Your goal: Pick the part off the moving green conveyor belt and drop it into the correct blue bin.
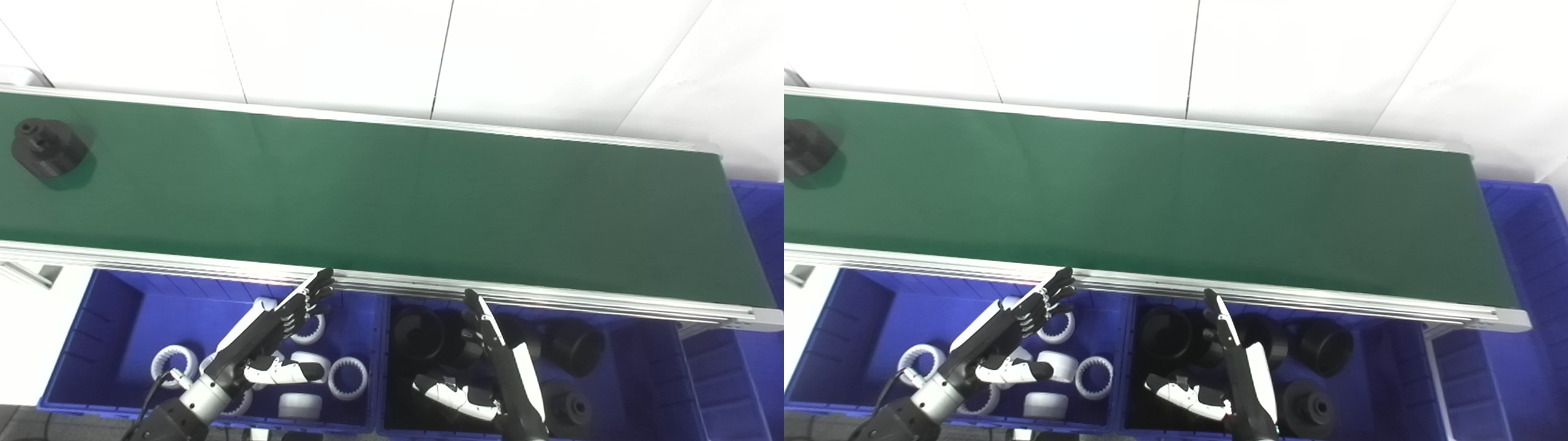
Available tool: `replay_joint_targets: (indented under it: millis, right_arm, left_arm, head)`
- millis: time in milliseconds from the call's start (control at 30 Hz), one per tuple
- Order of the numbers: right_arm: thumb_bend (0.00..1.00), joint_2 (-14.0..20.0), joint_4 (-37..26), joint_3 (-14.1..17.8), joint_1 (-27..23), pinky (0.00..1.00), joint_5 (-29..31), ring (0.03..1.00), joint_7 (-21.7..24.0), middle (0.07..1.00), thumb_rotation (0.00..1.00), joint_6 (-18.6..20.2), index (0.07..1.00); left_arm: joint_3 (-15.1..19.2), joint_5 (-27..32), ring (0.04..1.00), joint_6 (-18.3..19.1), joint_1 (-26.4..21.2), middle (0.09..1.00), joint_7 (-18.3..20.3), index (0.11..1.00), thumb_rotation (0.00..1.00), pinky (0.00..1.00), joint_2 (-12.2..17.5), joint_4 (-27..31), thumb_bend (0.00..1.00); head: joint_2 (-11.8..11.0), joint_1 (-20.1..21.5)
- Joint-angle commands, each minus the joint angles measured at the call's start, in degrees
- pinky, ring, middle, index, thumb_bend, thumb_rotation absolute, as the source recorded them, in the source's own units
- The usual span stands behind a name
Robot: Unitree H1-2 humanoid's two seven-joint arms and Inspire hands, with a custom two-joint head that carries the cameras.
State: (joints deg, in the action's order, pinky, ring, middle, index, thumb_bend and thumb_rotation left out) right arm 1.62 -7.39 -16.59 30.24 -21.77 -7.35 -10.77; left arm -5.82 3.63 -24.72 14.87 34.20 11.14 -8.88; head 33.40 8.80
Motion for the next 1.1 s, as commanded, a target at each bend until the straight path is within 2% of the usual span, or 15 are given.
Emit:
replay_joint_targets:
  millis: [0,33,67,200,333,567,633,767,933,1067]
  right_arm:
    - [0.89,0.1,-0.9,0.1,0.5,0.8,-0.3,0.913,-0.5,0.951,0.32,-3.0,0.968]
    - [0.89,0.2,-1.0,0.2,0.6,0.82,-0.4,0.921,-0.5,0.957,0.33,-2.7,0.971]
    - [0.89,0.6,-1.0,0.4,0.6,0.84,0.0,0.932,-0.2,0.962,0.34,-2.8,0.975]
    - [0.86,2.8,0.3,1.3,0.0,0.95,3.6,0.983,1.4,0.991,0.33,-4.6,0.998]
    - [0.86,3.6,2.3,2.1,-0.8,0.99,5.8,0.998,2.0,1.0,0.31,-6.4,1.0]
    - [0.87,3.9,2.2,2.8,-1.2,1.0,6.5,1.0,2.7,1.0,0.28,-6.4,1.0]
    - [0.87,3.8,2.5,3.0,-1.2,1.0,6.4,1.0,2.4,1.0,0.27,-7.2,1.0]
    - [0.87,4.0,2.4,3.6,-1.5,1.0,1.3,1.0,-0.4,1.0,0.26,-10.9,1.0]
    - [0.88,4.1,-2.9,4.7,-1.9,1.0,-1.1,1.0,-1.2,1.0,0.3,-12.7,1.0]
    - [0.88,4.6,-7.9,5.4,-4.0,1.0,-0.7,1.0,-0.3,1.0,0.29,-13.4,1.0]
  left_arm:
    - [0.1,-0.2,0.965,-2.2,-0.3,0.999,-0.3,0.989,0.48,0.88,-0.2,1.6,0.82]
    - [-0.1,-0.4,0.962,-2.2,-0.3,0.998,-0.5,0.988,0.49,0.88,-0.3,1.6,0.82]
    - [-0.3,-0.3,0.959,-2.2,-0.3,0.996,-0.4,0.985,0.49,0.88,-0.6,1.4,0.82]
    - [-1.7,-1.3,0.943,-2.2,-0.6,0.981,-1.3,0.966,0.46,0.86,-1.4,0.1,0.83]
    - [-3.6,-4.9,0.917,-2.2,-1.0,0.954,-5.8,0.928,0.47,0.83,-1.4,0.2,0.83]
    - [-7.1,-7.0,0.894,-2.2,-1.4,0.929,-11.5,0.896,0.48,0.81,-0.5,0.6,0.84]
    - [-8.1,-7.3,0.892,-2.2,-1.5,0.928,-12.7,0.896,0.49,0.81,-0.1,0.5,0.84]
    - [-9.6,-6.9,0.89,-2.2,-2.0,0.927,-14.3,0.896,0.48,0.81,0.5,0.4,0.83]
    - [-11.0,-6.7,0.889,-2.2,-2.4,0.927,-15.3,0.894,0.48,0.8,1.3,0.3,0.83]
    - [-12.1,-7.3,0.89,-2.2,-2.8,0.926,-16.7,0.897,0.51,0.81,1.9,0.1,0.83]
  head:
    - [-0.6,-3.4]
    - [-0.8,-4.1]
    - [-2.0,-9.0]
    - [-5.2,-17.7]
    - [-6.7,-20.7]
    - [-7.0,-21.1]
    - [-7.3,-20.9]
    - [-6.9,-20.6]
    - [-6.6,-20.1]
    - [-6.7,-19.4]
